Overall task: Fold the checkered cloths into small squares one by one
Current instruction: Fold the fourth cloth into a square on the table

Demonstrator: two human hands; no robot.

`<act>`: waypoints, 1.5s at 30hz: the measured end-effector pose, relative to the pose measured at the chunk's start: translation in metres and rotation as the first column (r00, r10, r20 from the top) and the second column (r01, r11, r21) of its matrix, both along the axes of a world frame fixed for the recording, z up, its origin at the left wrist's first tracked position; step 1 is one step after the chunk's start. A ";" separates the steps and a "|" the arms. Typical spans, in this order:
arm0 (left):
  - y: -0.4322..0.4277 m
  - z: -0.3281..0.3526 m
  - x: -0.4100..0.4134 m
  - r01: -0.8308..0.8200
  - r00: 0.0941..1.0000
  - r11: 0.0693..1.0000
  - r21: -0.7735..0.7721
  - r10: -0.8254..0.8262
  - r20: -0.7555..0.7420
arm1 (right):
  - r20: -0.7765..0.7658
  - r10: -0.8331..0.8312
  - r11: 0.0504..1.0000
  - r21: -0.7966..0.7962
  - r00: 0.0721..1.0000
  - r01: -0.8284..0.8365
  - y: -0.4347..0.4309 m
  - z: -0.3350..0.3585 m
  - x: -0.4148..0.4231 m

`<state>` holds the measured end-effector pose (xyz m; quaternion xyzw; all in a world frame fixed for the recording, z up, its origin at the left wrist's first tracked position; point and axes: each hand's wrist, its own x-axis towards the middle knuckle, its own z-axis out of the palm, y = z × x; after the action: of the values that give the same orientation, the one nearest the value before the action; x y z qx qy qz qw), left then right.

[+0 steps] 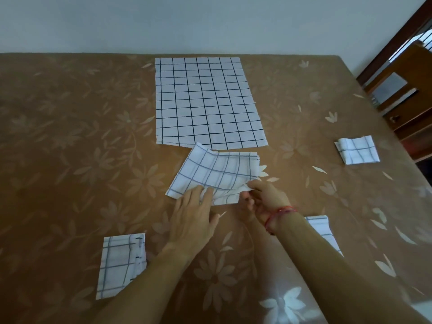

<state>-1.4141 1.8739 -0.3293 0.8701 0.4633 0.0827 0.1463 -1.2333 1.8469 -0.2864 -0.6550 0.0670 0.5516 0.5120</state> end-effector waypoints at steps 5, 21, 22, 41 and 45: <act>-0.008 0.004 -0.007 -0.048 0.999 0.995 -0.087 0.046 -0.029 | -0.087 0.209 0.978 0.026 0.974 -0.208 -0.023 -0.002 -0.019; 0.009 0.013 -0.037 0.251 0.916 0.966 -0.056 -0.218 0.337 | 0.212 0.931 0.361 -0.665 0.298 -0.654 -0.035 0.044 0.013; 0.019 0.016 -0.038 0.285 0.906 0.959 -0.005 -0.267 0.328 | 0.297 0.876 0.482 -0.589 0.381 -0.648 -0.034 0.039 0.019; 0.028 -0.003 -0.049 -0.007 0.980 0.992 -0.125 0.032 0.198 | 0.603 0.793 0.394 -0.392 0.091 -0.831 -0.028 -0.046 0.047; 0.035 -0.002 -0.043 -0.123 0.938 0.969 -0.215 0.184 0.294 | 0.764 0.645 0.587 -0.500 -0.006 -0.637 -0.024 -0.037 0.036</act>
<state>-1.4571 1.9087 -0.3314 0.7888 0.5071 0.1846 0.2942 -1.1971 1.8226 -0.3238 -0.7945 -0.5272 0.2646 0.1443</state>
